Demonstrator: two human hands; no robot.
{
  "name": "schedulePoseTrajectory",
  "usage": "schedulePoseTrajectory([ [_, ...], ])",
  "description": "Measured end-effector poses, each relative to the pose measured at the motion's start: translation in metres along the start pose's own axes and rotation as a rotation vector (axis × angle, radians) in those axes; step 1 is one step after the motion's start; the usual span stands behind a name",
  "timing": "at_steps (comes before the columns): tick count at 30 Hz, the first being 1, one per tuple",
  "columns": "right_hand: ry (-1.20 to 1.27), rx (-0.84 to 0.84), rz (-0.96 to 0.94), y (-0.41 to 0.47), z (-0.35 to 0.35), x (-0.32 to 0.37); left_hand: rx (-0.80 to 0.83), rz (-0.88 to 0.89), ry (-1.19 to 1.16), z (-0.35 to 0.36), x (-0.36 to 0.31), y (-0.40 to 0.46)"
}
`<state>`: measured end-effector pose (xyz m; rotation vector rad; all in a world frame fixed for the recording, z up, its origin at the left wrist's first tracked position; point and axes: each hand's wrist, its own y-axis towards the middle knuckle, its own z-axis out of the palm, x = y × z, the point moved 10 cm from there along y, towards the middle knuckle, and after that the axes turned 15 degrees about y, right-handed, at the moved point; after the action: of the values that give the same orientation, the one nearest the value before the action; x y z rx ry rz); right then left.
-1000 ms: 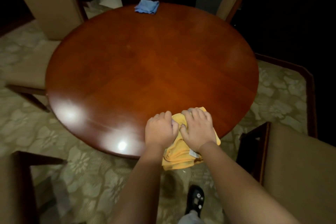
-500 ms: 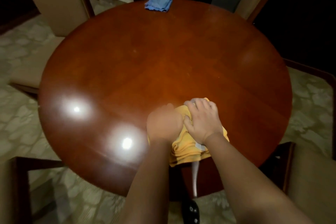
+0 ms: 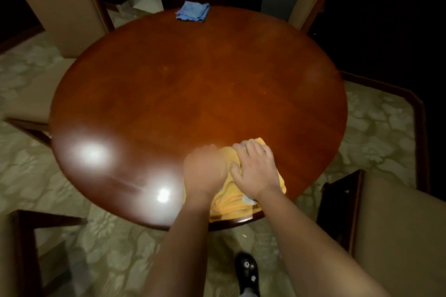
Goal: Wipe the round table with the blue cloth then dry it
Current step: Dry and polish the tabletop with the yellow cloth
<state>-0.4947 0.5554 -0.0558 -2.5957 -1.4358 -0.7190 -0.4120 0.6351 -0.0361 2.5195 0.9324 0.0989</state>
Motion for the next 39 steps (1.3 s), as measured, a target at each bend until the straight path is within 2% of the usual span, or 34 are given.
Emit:
schedulePoseTrajectory([
  [4, -0.036, -0.018, 0.1, -0.048, -0.012, -0.019, 0.14, -0.105, -0.041, -0.005, -0.03, -0.029],
  [7, -0.034, -0.069, 0.188, -0.068, -0.029, -0.05, 0.214, -0.036, -0.017, 0.002, -0.068, -0.03],
  [13, 0.003, -0.166, 0.264, -0.059, -0.056, -0.11, 0.185, 0.171, -0.033, 0.027, -0.135, 0.005],
  [19, 0.042, -0.19, 0.226, -0.027, -0.071, -0.155, 0.108, 0.271, -0.052, 0.05, -0.178, 0.055],
  [31, 0.057, -0.192, 0.192, 0.068, -0.115, -0.273, 0.128, 0.259, -0.037, 0.112, -0.267, 0.161],
  [34, 0.029, -0.166, 0.172, 0.081, -0.118, -0.279, 0.132, 0.267, -0.042, 0.115, -0.272, 0.169],
  [39, 0.058, -0.196, 0.266, 0.05, -0.12, -0.255, 0.158, 0.335, -0.019, 0.095, -0.265, 0.139],
])
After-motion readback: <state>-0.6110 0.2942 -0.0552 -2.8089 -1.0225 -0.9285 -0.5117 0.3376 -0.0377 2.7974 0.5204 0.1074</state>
